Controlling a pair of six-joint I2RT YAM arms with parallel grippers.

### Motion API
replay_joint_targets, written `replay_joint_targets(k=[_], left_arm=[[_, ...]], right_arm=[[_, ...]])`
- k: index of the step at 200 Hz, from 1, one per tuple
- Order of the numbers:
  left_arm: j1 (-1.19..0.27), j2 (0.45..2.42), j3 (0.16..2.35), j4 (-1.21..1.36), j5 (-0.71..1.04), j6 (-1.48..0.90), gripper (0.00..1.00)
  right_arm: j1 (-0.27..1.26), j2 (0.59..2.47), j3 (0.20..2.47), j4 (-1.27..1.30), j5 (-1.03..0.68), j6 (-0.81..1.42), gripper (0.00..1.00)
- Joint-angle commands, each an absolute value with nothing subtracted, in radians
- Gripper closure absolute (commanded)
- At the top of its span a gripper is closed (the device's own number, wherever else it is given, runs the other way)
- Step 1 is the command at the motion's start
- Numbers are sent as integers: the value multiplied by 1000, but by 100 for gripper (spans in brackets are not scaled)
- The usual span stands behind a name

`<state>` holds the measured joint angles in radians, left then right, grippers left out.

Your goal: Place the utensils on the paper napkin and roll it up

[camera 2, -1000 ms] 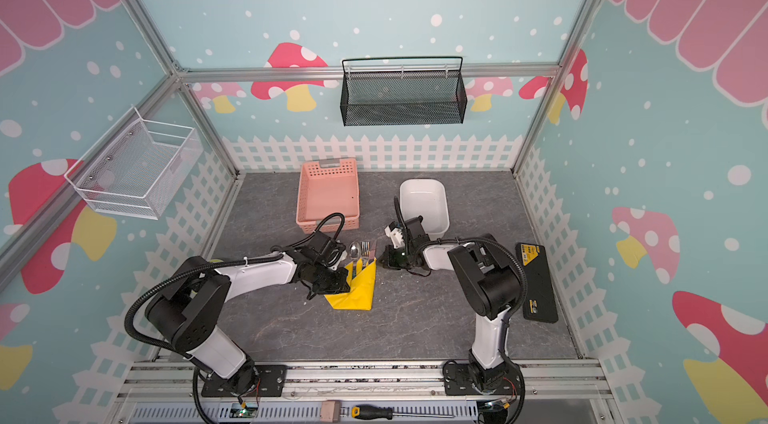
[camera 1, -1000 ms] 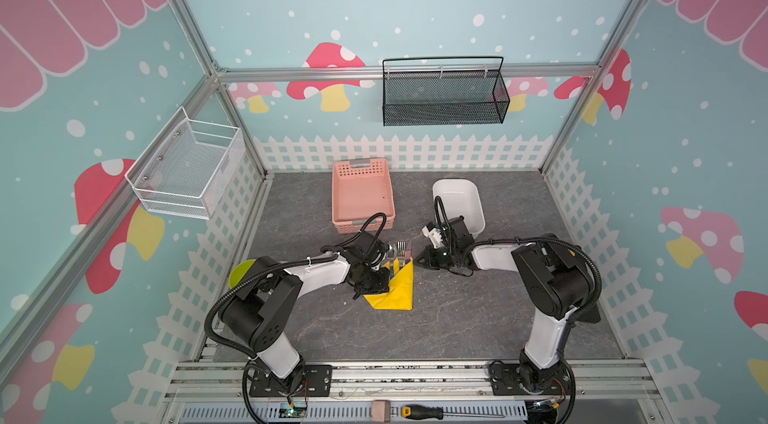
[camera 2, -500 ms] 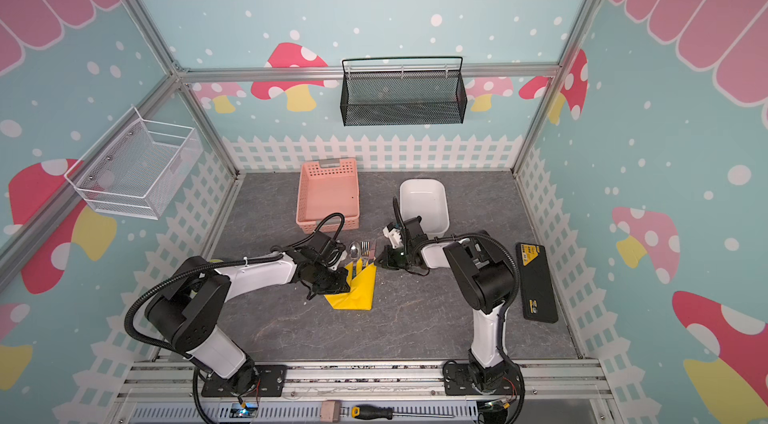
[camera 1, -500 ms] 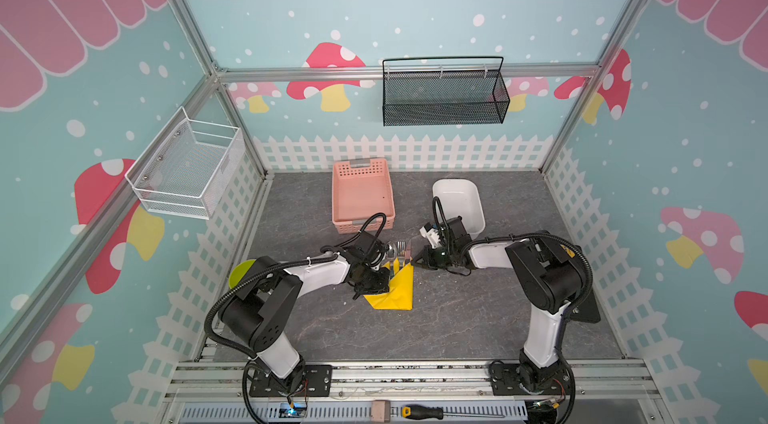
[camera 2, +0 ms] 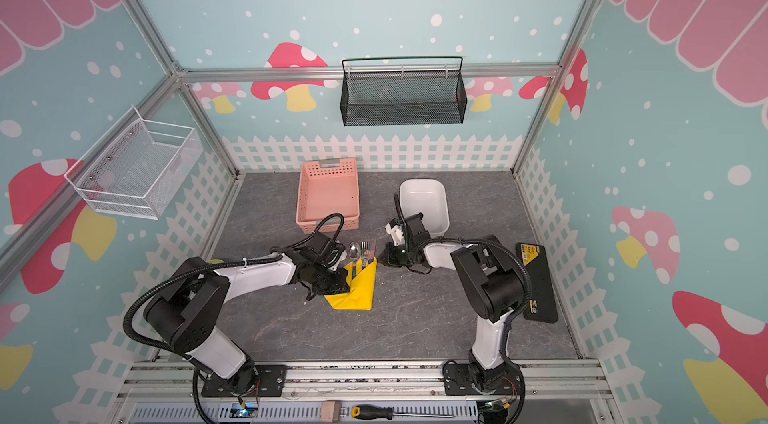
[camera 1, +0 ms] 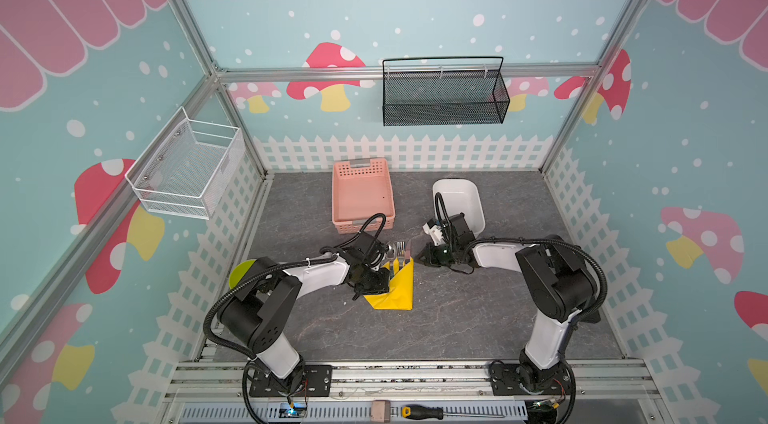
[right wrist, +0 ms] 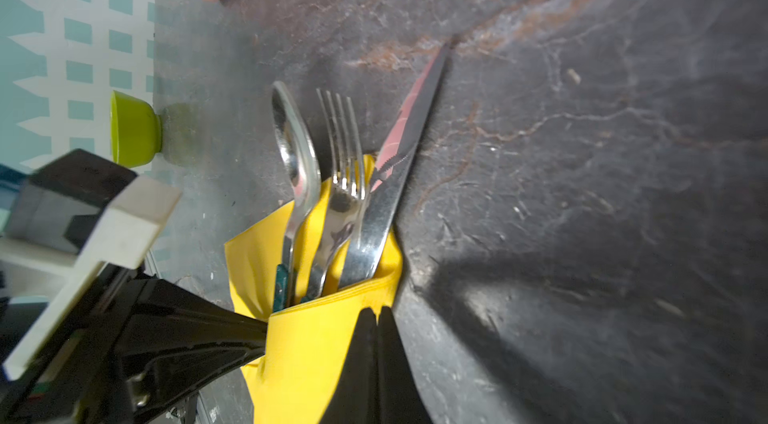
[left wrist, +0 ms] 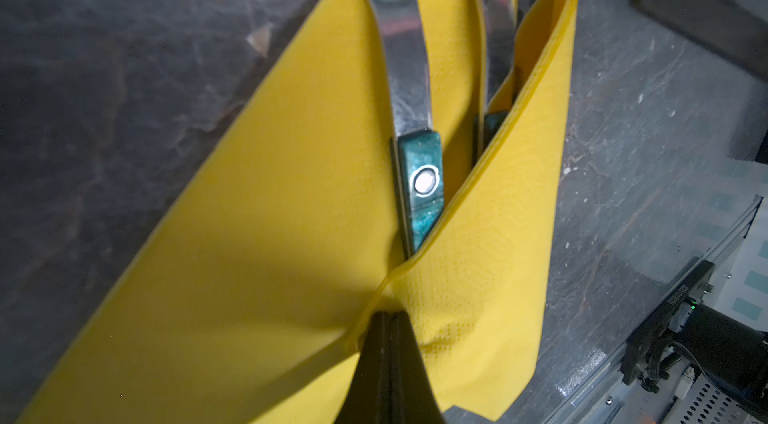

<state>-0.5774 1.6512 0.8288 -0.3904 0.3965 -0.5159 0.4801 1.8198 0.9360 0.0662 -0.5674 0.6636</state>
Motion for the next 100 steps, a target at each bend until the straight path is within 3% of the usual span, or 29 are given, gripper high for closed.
replay_joint_targets(k=[1,100], left_arm=[[-576,1644,802,-420,382,-511,100],[-572,1632,789,-404,390,-517,100]], right_arm=[[512,1756,920,60,-570,691,100],[742,1786,918,76,-566,855,100]])
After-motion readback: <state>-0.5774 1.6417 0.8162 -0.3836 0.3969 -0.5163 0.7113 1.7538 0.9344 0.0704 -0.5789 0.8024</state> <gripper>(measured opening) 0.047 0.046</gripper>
